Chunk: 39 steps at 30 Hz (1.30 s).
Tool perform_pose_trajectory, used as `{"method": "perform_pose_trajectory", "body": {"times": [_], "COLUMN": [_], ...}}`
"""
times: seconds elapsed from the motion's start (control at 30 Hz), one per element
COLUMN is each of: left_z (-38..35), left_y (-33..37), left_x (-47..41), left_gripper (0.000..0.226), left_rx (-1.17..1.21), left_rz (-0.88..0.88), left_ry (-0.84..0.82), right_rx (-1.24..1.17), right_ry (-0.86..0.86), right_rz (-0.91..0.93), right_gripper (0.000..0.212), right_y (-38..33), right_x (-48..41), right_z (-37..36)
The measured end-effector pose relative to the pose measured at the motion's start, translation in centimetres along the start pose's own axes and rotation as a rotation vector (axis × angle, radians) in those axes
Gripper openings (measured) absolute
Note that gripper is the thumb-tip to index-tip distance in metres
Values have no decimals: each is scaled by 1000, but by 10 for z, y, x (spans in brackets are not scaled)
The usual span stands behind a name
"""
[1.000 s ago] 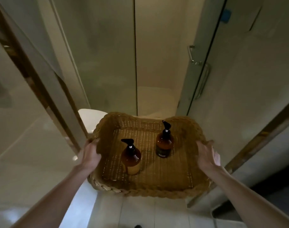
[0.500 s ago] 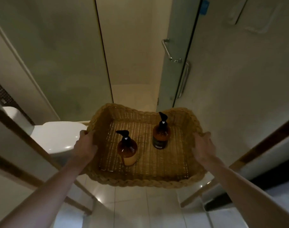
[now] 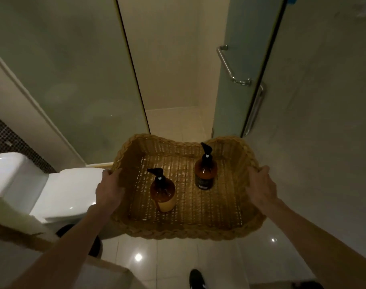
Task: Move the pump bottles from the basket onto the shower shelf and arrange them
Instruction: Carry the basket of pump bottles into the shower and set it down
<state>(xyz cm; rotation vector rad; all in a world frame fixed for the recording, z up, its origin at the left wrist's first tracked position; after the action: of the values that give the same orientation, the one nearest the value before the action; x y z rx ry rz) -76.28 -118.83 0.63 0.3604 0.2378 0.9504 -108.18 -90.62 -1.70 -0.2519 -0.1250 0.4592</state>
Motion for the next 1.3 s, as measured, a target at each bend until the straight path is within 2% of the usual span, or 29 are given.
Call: {"method": "perform_pose_trajectory", "body": {"times": [0.17,0.37,0.63,0.93,1.07,1.3], "left_z": [-5,-10,-17,-29,-33,-32], "left_y": [1,-3,-15,-29,-28,-19], "left_x": [-62,-117,-197,-341,-403,-500], "left_gripper": [49,59,60,62,62,65], "left_rx": [8,1,-13,-22,23,55], "left_rz": [26,56,68,-18,-56,-108], "left_ry": [21,14,14,-6,-35,-51], "right_rx": [-19,19,64,101,116,108], "right_ry": [4,-38,-67,-36,-43,-20], "right_rz": [37,29,34,-15,-43,-139], "right_gripper": [16,31,35,24,36,36], "right_y": [-33,-65,-112,-174,-198,-231], "right_x": [-67,-124,-192,-284,-323,-387], "right_z": [-9,-13,-25,-37,-32,-33]}}
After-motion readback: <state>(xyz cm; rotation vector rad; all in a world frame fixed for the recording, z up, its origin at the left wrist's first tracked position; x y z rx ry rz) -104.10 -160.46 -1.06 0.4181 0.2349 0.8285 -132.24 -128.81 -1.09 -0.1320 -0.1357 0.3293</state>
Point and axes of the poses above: each hand's wrist, its own x-axis away from the middle knuckle, its own z-axis out of the back of the hand, y = z × x, the point moved 5 cm from there along -x, towards the middle knuckle, and after that the axes turned 9 degrees about -z, right-handed, at the moved point
